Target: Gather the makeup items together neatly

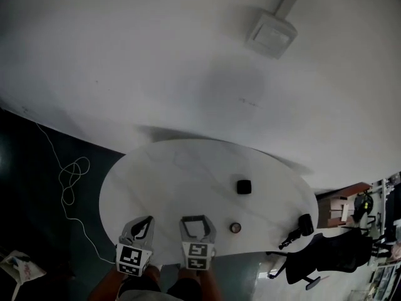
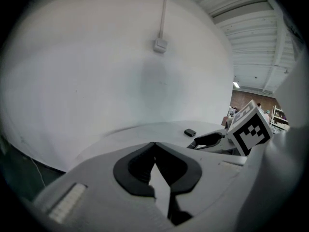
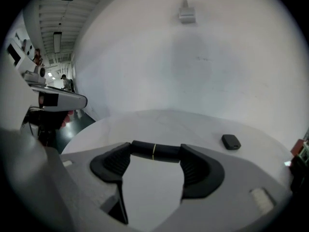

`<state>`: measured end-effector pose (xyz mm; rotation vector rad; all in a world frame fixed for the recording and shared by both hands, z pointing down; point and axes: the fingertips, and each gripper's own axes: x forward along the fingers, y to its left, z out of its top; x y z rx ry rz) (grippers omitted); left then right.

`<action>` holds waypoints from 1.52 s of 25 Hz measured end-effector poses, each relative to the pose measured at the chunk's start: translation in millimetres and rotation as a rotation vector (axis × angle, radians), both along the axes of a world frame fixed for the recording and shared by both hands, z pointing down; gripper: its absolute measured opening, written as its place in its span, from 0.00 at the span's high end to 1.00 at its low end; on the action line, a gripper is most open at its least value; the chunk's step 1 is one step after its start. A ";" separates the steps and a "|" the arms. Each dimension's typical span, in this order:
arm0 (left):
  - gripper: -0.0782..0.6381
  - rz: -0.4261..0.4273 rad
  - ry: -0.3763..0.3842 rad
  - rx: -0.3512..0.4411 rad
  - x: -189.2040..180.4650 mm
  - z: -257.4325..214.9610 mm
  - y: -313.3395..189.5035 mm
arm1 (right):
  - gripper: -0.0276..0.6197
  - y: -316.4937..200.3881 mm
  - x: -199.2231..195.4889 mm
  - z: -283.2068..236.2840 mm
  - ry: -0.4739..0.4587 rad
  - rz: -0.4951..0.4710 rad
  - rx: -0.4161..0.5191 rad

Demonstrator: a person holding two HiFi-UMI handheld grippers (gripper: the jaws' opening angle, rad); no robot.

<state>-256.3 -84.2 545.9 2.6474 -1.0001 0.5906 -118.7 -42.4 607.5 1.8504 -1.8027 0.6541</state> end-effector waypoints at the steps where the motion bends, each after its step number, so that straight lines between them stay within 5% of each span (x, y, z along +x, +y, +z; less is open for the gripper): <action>1: 0.88 0.020 0.008 0.005 8.0 -3.7 0.8 | 0.45 3.6 6.6 -5.4 0.005 0.012 0.007; 22: 0.88 0.392 0.069 0.055 181.8 -39.9 81.4 | 0.45 133.7 164.3 -61.8 0.104 0.323 0.057; 38: 0.88 0.301 -0.002 -0.004 260.3 -5.8 122.9 | 0.45 163.3 244.3 -20.1 0.015 0.225 0.006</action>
